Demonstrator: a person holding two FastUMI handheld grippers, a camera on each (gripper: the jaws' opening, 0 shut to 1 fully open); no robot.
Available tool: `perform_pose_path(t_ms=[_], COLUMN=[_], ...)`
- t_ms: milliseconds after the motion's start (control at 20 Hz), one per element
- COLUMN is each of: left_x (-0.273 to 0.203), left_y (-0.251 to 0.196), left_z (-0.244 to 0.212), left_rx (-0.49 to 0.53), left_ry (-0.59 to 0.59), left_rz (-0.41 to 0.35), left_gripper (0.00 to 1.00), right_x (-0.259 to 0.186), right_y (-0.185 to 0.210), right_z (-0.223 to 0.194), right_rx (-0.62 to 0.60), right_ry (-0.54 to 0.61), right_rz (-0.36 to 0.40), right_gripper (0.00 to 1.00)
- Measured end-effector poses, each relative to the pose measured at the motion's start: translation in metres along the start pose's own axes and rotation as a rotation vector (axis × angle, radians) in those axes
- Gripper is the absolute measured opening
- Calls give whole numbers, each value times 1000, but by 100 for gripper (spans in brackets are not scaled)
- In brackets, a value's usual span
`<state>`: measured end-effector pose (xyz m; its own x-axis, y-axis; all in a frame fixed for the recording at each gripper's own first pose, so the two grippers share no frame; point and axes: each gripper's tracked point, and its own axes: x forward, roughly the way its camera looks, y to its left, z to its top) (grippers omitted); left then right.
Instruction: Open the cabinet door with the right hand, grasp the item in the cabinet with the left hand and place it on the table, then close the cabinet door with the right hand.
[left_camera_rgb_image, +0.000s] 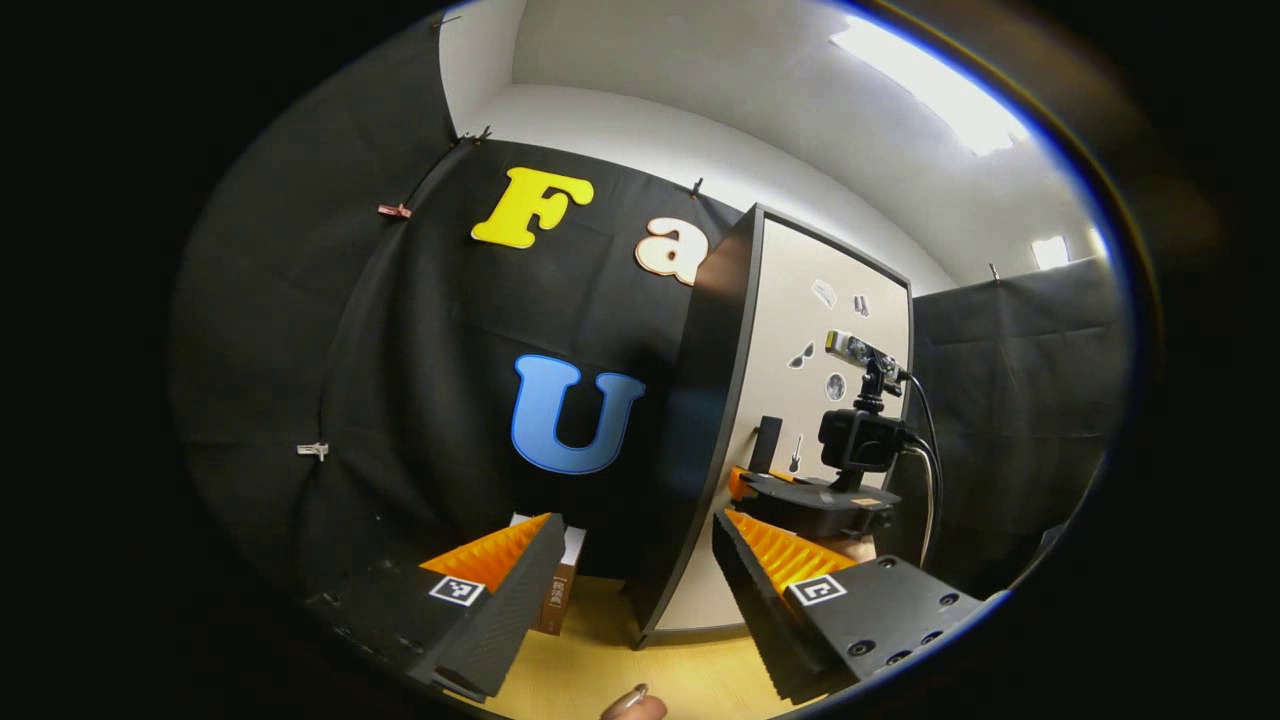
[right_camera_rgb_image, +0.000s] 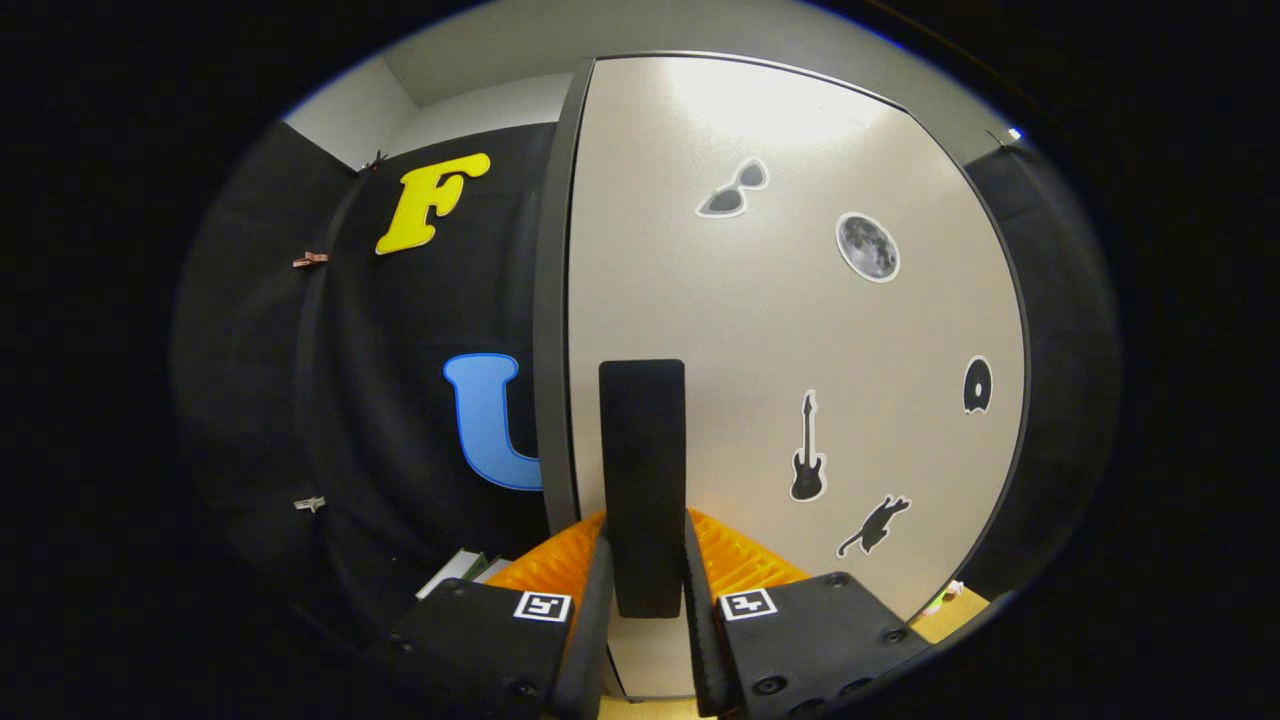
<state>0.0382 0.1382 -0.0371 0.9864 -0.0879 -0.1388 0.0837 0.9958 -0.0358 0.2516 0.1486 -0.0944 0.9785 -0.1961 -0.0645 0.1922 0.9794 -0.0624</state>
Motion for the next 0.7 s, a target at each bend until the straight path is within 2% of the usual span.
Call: perform_pose_path(t_ms=[150,400,700], left_x=[-6,-9,-14], left_y=[5,4,-16], left_z=[1,4,8], left_rx=[-11,-14,-6], left_ry=[-1,-14,-24], left_rz=[11,18,-20], left_gripper=[94,94,94], right_x=[-2,-13,-41], right_y=[0,0,-4], right_z=[0,0,3], right_rx=[-21,-23,-9], right_ry=[4,27,35], right_rz=[-1,45,108], right_gripper=[19,20,19])
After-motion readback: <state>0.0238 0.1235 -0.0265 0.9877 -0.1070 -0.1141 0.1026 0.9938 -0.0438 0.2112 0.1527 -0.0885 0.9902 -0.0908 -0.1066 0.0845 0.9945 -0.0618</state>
